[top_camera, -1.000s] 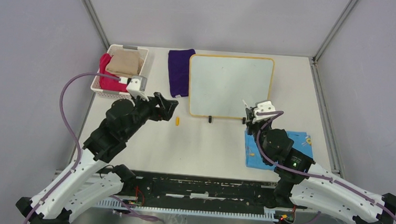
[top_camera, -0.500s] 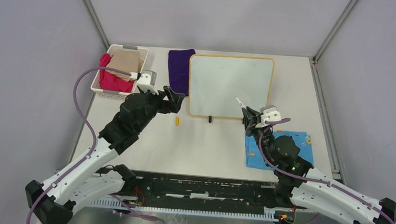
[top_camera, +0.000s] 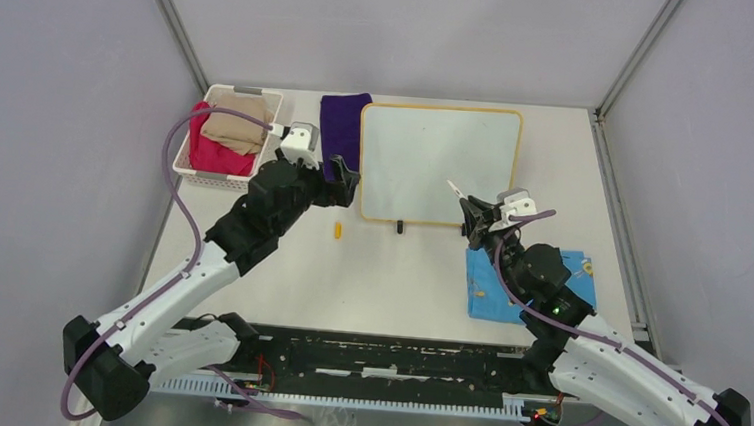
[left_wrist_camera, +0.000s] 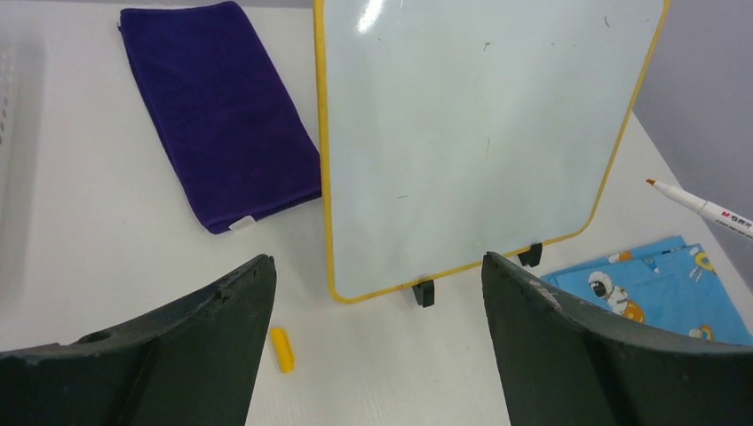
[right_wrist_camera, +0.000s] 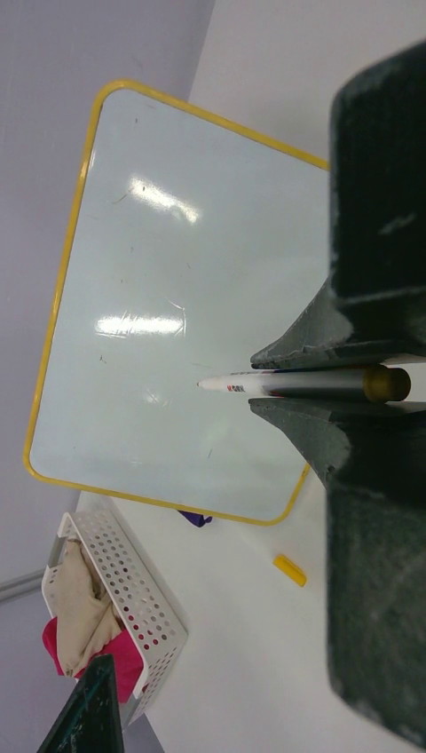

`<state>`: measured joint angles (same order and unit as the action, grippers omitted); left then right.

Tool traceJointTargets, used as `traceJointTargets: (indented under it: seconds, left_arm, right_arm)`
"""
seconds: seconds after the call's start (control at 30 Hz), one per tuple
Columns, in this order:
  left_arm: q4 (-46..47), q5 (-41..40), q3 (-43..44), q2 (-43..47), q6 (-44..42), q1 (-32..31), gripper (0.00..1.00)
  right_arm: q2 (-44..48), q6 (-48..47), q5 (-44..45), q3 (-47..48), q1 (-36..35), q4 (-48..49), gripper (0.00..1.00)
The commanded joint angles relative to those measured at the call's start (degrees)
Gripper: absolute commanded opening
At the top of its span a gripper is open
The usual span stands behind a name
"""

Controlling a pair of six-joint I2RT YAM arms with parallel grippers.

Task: Write a sentence on the whiteboard
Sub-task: Adjust the whiteboard marker, then move the whiteboard stand to the center of the board.

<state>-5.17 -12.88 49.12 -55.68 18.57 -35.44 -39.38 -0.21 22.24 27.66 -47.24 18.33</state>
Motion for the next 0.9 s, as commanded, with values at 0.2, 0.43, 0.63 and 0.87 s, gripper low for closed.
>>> traceJointTargets:
  seconds: [0.2, 0.43, 0.63, 0.87]
  left_arm:
    - [-1.2, 10.9, -4.7, 0.5, 6.9, -0.3, 0.96]
    - [-1.7, 1.8, -1.7, -11.5, 9.2, -11.0, 0.96]
    - [0.3, -5.7, 2.3, -23.7, 11.4, -16.2, 0.9]
    - [1.6, -10.1, 4.4, -33.2, 15.0, -18.2, 0.86]
  right_arm:
    - [2.8, 1.0, 0.1, 2.0, 0.2, -0.7, 0.0]
    - [6.9, 0.7, 3.2, 1.5, 0.2, -4.7, 0.0]
    - [10.1, 0.6, 4.4, 2.1, 0.1, -7.2, 0.0]
    - [12.4, -1.6, 5.4, 2.3, 0.1, -9.7, 0.0]
